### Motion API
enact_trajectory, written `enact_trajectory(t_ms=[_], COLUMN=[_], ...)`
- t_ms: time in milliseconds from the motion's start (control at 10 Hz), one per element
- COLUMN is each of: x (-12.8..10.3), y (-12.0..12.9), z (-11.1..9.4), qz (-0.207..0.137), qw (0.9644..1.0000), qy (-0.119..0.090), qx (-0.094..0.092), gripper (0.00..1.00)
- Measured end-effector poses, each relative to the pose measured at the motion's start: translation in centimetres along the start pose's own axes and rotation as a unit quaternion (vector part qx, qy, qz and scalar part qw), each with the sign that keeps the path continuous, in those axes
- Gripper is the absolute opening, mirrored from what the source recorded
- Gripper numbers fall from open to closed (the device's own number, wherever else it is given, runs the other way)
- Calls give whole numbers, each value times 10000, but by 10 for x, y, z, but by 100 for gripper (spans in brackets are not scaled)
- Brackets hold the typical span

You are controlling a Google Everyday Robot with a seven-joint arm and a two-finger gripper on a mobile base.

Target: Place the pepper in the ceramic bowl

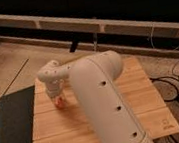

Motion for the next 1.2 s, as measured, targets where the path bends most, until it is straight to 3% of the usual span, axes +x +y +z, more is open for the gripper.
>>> enact_trajectory(t_ms=[100,300,400,700,800,1200], x=[-2,-15,-20,-16,-9,-8], y=[1,8,3,-13,-28,-28], z=[-3,-36,-67,-124,-144,-148], qz=[15,-36,-37,106,340,382], qw=[10000,9988,9966,9900,9866,9859], qy=[-68,-481,-800,-1358,-1556,-1592], qx=[-6,45,167,362,359,338], gripper=[0,0,0,0,0,0])
